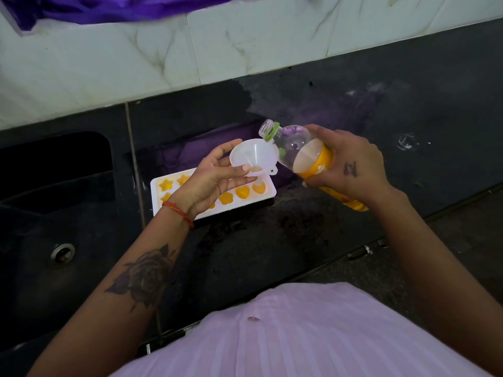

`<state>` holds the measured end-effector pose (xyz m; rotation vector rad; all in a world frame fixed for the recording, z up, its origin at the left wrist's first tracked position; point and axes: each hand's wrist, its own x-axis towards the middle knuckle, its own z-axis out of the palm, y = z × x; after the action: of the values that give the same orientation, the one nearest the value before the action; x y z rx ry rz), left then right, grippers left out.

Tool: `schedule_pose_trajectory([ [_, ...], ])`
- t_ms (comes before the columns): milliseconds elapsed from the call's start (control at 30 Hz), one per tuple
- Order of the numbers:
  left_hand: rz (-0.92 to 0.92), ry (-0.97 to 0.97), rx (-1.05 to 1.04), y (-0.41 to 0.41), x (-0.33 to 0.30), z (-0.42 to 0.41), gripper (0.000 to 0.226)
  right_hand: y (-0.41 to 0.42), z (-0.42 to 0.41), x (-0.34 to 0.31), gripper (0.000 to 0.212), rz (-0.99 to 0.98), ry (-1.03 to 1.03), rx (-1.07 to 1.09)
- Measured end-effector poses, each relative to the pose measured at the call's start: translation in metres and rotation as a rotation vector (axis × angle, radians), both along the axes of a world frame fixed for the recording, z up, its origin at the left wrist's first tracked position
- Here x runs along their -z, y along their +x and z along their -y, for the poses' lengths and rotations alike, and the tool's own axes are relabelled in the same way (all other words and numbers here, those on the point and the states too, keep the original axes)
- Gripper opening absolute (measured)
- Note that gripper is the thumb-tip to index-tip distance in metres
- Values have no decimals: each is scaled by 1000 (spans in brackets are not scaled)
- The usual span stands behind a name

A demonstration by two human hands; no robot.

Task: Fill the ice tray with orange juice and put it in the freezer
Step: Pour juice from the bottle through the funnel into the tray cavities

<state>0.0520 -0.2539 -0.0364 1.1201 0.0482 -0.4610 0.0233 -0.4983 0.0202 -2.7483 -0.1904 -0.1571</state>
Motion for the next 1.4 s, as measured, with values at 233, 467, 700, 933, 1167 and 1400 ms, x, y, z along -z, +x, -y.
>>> schedule_pose_trajectory([
  [233, 0, 11, -30, 6, -13, -7, 68, 26, -16, -11, 91, -11, 288, -39],
  [467, 35, 41, -140, 23, -24, -40, 63, 71, -41, -25, 87, 32, 559, -108],
  [700, 98, 248, -354, 55, -20, -91, 80, 120, -77, -21, 86, 132, 668, -168],
  [933, 217, 559, -532, 89, 12, -121, 73, 154, -109, 13, 86, 153, 740, -127],
  [1167, 311, 723, -548, 90, 41, -118, 82, 157, -116, 49, 88, 173, 721, -93],
  [1400, 407, 1110, -391, 89, 43, -109, 85, 151, -111, 52, 95, -12, 733, -152],
])
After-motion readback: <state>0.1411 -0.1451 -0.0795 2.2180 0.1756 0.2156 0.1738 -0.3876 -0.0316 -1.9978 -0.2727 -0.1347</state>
